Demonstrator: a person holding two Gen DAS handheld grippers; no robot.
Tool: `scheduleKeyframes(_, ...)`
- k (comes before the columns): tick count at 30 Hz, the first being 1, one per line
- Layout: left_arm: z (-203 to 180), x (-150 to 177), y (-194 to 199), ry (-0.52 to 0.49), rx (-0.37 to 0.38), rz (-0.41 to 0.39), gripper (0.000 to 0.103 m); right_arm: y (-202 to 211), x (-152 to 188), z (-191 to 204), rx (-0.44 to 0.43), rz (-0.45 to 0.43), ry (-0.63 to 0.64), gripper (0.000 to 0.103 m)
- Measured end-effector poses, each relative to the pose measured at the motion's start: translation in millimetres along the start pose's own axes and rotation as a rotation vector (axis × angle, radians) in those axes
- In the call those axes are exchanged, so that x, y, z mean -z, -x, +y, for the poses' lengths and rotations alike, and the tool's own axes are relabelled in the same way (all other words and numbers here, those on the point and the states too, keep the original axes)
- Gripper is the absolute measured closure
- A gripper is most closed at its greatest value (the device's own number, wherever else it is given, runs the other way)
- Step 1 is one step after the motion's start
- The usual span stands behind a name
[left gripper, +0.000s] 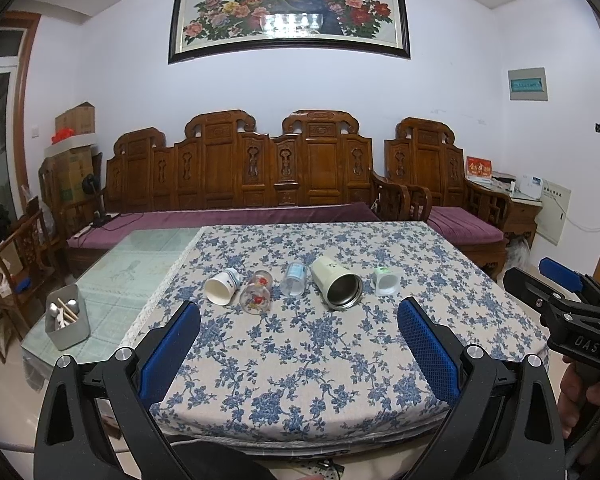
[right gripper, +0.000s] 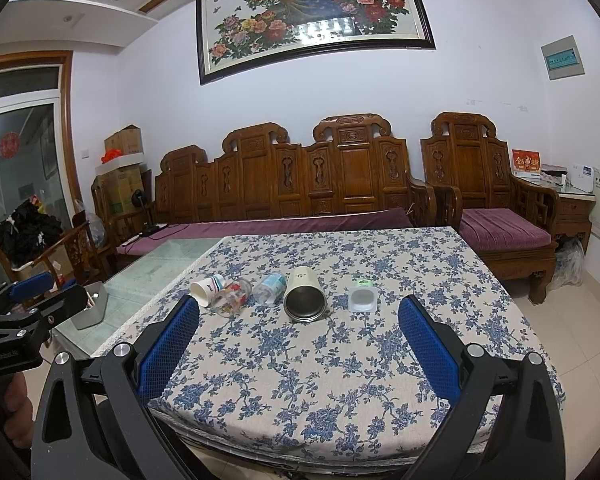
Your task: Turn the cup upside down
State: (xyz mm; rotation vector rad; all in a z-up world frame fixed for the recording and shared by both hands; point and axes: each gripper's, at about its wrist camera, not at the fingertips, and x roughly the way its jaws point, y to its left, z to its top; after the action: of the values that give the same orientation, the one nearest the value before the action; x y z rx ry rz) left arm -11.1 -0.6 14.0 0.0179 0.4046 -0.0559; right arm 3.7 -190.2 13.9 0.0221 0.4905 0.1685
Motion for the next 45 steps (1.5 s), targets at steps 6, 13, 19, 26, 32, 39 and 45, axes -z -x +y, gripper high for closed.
scheduleKeyframes(6, -1.6, 0.0, 0.4, -0.002, 0.000, 0.000, 0.008, 0.0, 0.2, 0.3, 0.000, 0.000, -0.001, 0.003)
scheduleKeyframes(13, -1.9, 2.0, -1.2, -0.007, 0.002, 0.014, 0.008, 3.4, -2.4, -1.6, -0.003, 0.006, -0.012, 0.003)
scheduleKeyframes(19, -2.3, 4.5, -12.9, -0.009, 0.001, 0.047, 0.008, -0.1, -1.4, -5.7, 0.000, 0.016, -0.021, 0.003)
scheduleKeyframes(26, -1.5, 2.4, -50.8, -0.028, 0.013, 0.125, 0.008, -38.7, -3.5, -26.6, -0.006, 0.056, -0.022, 0.003)
scheduleKeyframes(32, -3.4, -3.1, -98.7, -0.063, 0.023, 0.198, 0.008, -96.1, -15.6, -49.1, -0.003, 0.122, -0.008, 0.009)
scheduleKeyframes(39, -3.6, -9.3, -154.0, -0.073, 0.052, 0.278, 0.008, -176.1, -27.0, -74.4, -0.008, 0.241, -0.004, 0.019)
scheduleKeyframes(45, -2.3, -10.7, -202.3, -0.065, 0.088, 0.347, 0.008, -242.2, -28.3, -92.9, -0.027, 0.357, -0.015, 0.029)
